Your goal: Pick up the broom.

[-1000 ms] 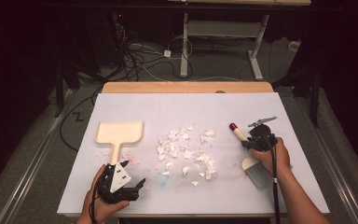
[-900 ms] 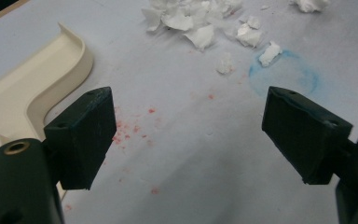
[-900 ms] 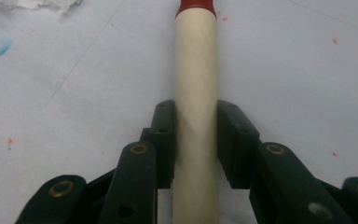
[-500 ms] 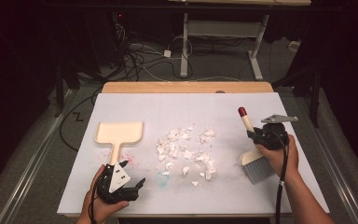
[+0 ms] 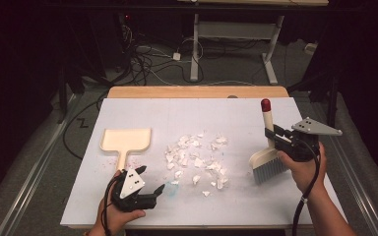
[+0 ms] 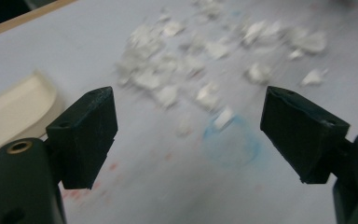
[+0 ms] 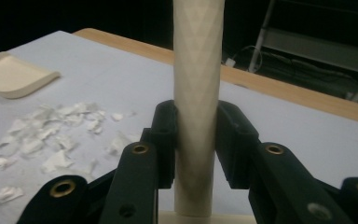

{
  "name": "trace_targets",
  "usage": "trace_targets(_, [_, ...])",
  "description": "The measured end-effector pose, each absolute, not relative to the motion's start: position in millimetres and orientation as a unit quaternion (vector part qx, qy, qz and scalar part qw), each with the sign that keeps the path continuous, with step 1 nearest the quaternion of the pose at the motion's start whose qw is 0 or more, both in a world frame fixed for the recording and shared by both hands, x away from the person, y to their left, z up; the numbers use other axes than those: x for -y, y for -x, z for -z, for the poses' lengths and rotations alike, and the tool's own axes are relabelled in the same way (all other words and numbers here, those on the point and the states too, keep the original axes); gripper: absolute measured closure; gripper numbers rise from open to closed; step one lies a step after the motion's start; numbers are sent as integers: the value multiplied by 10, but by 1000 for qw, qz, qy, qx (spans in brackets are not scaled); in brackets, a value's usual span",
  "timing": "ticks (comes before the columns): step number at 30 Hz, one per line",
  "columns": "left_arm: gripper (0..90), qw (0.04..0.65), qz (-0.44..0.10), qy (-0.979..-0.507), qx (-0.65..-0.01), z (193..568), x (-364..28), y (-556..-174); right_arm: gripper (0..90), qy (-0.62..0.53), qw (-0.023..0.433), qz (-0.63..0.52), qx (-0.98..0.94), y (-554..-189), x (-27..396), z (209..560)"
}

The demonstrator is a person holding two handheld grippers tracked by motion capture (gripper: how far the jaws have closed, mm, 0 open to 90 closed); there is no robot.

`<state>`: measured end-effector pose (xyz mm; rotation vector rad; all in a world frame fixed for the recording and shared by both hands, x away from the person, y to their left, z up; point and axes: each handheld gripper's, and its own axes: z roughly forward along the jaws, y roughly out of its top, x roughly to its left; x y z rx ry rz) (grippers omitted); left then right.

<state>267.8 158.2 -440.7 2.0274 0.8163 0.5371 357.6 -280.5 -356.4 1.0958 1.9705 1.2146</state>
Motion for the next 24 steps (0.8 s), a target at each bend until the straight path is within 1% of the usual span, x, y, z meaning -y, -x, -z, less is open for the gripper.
trace_targets(2, [189,440,-208,-811,-324,4363,-1509,-2683,709,-404,287,-458,-738,-3549,2762,3546])
trace_targets(3, [191,453,-191,-814,-309,4282,-1330,-2689,709,-389,288,-470,-738,-3489,2664,3520])
trace_targets(4, [191,453,-191,-814,-309,4282,-1330,-2689,708,-383,285,-471,-741,-3474,2630,3514])
trace_targets(5, [192,471,-164,-815,-296,4202,-1113,-2707,709,-381,281,-477,-740,-3446,2585,3509])
trace_targets(7, [191,483,-142,-820,-271,4130,-871,-2714,708,-373,273,-485,-743,-3396,2501,3500])
trace_targets(9, [193,482,-137,-827,-253,4078,-627,-2719,708,-365,272,-495,-740,-3336,2420,3491])
trace_targets(10, [194,489,-125,-828,-243,4062,-526,-2727,708,-360,266,-494,-746,-3312,2376,3483])
trace_targets(12, [196,492,-122,-828,-239,4050,-342,-2752,708,-354,269,-504,-740,-3249,2305,3479])
trace_targets(16, [218,503,-112,-825,-234,4047,-119,-2813,708,-332,269,-505,-750,-3153,2152,3483])
trace_targets(17, [232,510,-105,-821,-233,4049,-91,-2824,708,-327,267,-501,-756,-3137,2115,3487])
trace_targets(19, [270,513,-109,-819,-234,4052,-39,-2836,708,-321,264,-509,-754,-3092,2058,3501])
trace_targets(21, [338,519,-102,-815,-237,4065,-9,-2854,708,-316,261,-509,-757,-3061,2013,3508])
trace_targets(22, [361,519,-102,-815,-237,4065,-9,-2854,708,-316,261,-509,-757,-3061,2013,3508])
trace_targets(23, [403,522,-104,-813,-235,4080,2,-2858,707,-306,252,-510,-764,-3019,1956,3502])
trace_targets(24, [436,525,-106,-811,-234,4089,5,-2857,707,-306,252,-510,-764,-3019,1956,3502])
